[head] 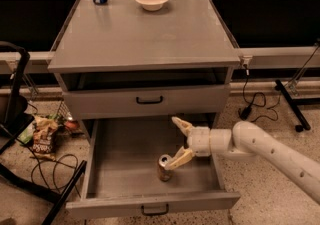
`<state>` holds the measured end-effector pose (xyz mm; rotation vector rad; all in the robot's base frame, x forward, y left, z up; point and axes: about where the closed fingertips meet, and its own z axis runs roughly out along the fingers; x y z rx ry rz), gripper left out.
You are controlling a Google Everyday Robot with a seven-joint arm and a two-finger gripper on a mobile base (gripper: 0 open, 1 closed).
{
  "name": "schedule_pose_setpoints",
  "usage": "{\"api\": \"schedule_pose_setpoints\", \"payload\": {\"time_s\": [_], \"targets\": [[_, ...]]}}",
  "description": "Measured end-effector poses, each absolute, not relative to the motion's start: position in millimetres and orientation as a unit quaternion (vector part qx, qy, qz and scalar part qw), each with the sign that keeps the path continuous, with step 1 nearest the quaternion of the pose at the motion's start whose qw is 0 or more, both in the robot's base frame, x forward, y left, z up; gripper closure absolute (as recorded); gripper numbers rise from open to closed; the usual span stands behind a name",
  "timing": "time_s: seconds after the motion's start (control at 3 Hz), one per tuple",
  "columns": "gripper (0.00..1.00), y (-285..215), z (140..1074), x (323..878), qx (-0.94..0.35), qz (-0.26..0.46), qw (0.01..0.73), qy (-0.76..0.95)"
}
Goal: Place orange can into middle drawer
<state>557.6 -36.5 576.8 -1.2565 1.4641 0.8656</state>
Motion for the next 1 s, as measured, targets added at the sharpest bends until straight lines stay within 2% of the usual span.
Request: {"api": "schedule_pose_setpoints", "payload": {"time_s": [0.67, 1.0], "targets": [[0.0, -57.9, 693.7, 483.8, -0.645, 0.309, 0.408, 0.568], [0.0, -78.3, 750.9, 472.0, -0.709, 0.228, 0.352, 0.567]]}}
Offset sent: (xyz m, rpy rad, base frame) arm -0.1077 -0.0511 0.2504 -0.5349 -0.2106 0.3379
